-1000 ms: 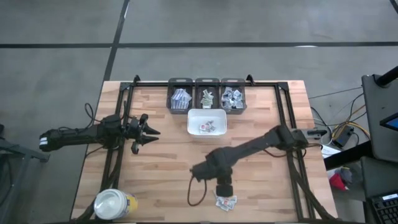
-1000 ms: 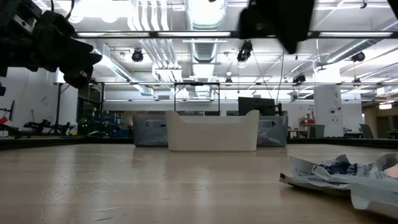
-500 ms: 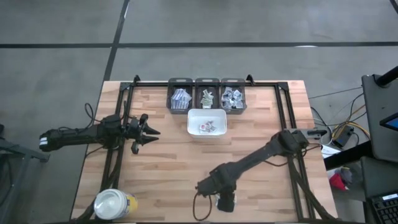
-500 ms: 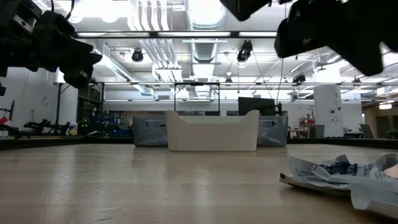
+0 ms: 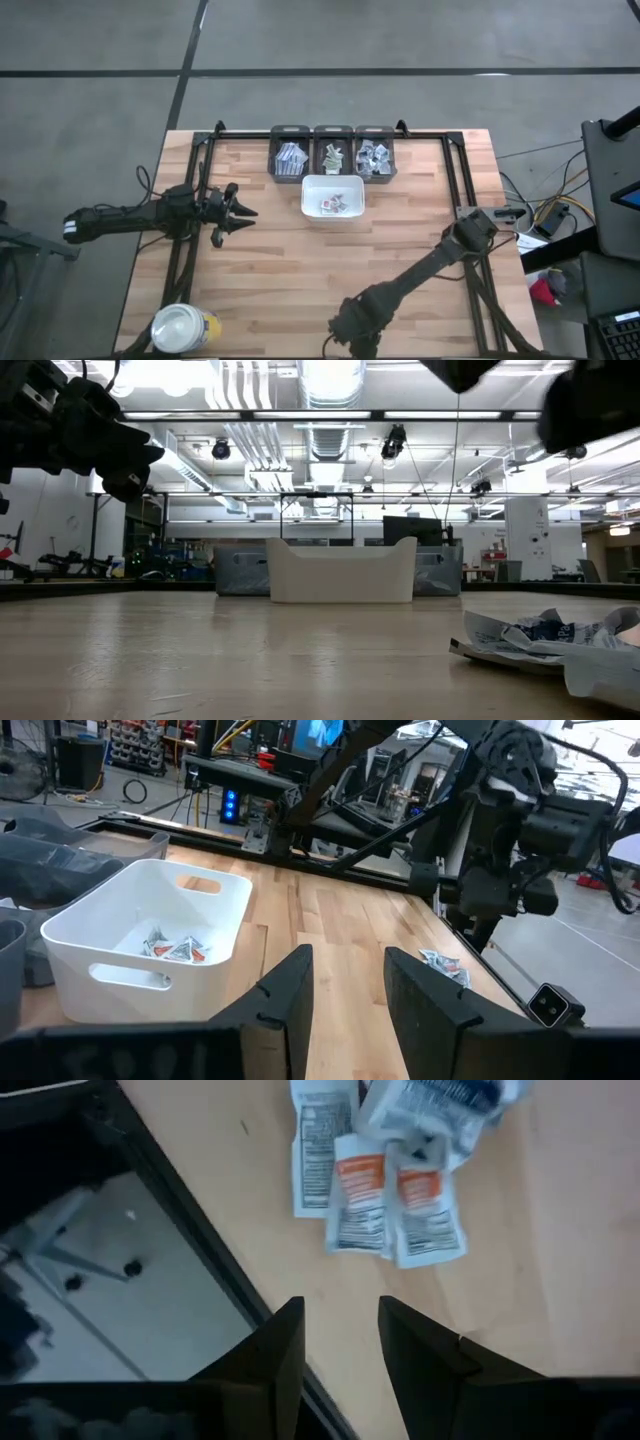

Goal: Pick & Place First Aid Supplies
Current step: Put the orange ointment pack into the white bin

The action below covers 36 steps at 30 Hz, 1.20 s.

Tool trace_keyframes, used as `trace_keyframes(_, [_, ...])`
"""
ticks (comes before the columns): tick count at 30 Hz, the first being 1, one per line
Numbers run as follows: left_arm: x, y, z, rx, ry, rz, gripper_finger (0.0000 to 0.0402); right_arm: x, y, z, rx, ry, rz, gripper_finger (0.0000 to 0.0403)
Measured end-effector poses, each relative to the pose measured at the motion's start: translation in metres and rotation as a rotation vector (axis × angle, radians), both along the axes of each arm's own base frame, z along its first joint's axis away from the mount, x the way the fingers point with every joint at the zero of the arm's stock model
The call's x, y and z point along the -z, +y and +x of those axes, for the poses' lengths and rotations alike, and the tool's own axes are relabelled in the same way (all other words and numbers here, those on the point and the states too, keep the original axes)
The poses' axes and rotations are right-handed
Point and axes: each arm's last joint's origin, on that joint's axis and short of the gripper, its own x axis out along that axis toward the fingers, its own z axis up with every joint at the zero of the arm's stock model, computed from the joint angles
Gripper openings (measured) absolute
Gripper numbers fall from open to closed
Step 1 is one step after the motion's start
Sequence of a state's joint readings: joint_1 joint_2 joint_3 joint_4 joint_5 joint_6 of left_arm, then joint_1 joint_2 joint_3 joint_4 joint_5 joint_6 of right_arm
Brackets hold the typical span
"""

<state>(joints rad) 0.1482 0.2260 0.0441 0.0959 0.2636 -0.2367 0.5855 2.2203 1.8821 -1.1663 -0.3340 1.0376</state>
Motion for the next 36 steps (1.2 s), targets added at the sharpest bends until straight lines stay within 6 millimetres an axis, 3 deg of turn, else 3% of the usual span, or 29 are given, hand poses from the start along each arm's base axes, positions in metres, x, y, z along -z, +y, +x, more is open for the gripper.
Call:
trace_keyframes(8, [0.000,0.000,0.000,0.000,0.000,0.000,0.0119,0.015,-0.002,-0.010,0.134,-0.007,-0.042,0.0126])
trace_keyframes(22, [0.000,0.000,0.000,0.000,-0.001,-0.001,0.0119,0.026,-0.016,-0.025,0.166,-0.008,-0.103,0.0110])
trace_keyframes(36, [0.000,0.000,0.000,0.000,-0.001,-0.002,0.0120,0.037,-0.017,-0.025,0.160,-0.036,-0.081,0.0137])
